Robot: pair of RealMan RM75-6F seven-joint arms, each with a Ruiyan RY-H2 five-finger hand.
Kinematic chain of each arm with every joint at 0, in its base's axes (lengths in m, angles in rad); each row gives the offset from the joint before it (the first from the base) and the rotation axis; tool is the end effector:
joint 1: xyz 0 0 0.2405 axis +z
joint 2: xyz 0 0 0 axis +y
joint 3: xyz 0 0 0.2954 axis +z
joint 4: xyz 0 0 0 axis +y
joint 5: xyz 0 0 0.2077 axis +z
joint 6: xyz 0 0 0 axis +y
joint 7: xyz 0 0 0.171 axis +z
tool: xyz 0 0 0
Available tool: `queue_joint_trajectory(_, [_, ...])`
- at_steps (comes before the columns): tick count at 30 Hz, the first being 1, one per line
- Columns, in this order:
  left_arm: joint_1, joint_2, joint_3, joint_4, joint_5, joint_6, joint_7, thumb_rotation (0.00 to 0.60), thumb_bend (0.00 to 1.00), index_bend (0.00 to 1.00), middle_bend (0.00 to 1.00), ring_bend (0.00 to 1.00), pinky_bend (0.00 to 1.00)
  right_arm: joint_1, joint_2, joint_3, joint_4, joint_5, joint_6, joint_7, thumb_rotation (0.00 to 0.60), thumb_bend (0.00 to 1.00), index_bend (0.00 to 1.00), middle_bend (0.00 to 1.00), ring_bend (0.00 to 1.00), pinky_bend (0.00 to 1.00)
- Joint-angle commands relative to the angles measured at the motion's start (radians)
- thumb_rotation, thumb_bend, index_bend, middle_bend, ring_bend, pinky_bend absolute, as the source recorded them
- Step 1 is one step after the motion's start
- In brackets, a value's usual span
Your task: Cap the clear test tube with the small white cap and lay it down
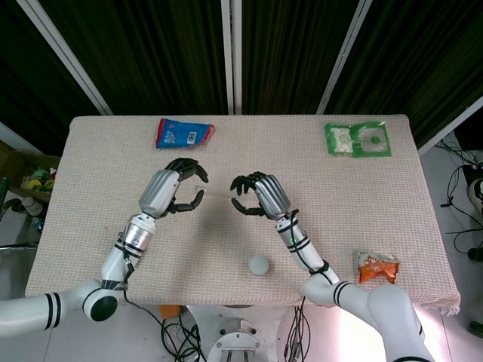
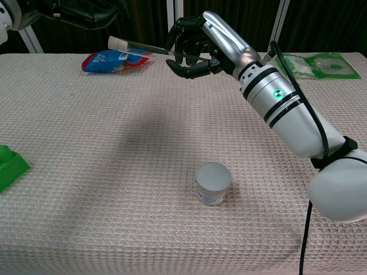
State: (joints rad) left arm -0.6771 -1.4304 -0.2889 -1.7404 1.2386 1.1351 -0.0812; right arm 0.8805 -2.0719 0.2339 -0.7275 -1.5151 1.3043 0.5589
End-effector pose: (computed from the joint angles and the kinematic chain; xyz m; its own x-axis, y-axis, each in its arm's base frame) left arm -0.1164 0.3777 0.0536 -0.1091 0.2319 0.9666 0.9074 -0.3738 0.1921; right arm -0.0852 -0.4134 -0.0991 -0.1805 -0.1688 0.9690 -0.7879 -0.5648 -0.2452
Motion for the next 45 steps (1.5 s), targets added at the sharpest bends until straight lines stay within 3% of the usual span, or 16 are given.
queue_joint_trajectory(1, [0.005,0.006,-0.001,0.001,0.004,0.004,-0.008,0.483,0.45,0.33,0.32,0.18,0.16,-0.003,0.006,-0.004,0.004,0.0,-0.007,-0.004,0.6,0.53,0.8,0.71,0.57,0.54])
queue_joint_trajectory(11, [0.048,0.027,0.021,0.053,-0.008,0.042,0.009,0.477,0.45,0.29,0.32,0.18,0.16,0.027,0.032,-0.039,0.084,-0.013,-0.105,-0.044,0.6,0.53,0.8,0.71,0.57,0.54])
queue_joint_trajectory(29, [0.111,0.03,0.069,0.137,-0.035,0.061,0.071,0.48,0.44,0.29,0.32,0.17,0.16,0.126,-0.124,-0.074,0.385,-0.012,-0.274,-0.044,0.6,0.49,0.79,0.7,0.56,0.54])
queue_joint_trajectory(36, [0.12,0.025,0.072,0.154,-0.025,0.061,0.066,0.479,0.44,0.29,0.32,0.17,0.16,0.132,-0.144,-0.073,0.419,0.01,-0.332,-0.08,0.6,0.41,0.66,0.6,0.48,0.47])
queue_joint_trajectory(45, [0.129,0.022,0.074,0.163,-0.008,0.061,0.051,0.48,0.44,0.29,0.32,0.17,0.16,0.12,-0.128,-0.071,0.381,0.033,-0.381,-0.165,0.6,0.28,0.48,0.47,0.37,0.36])
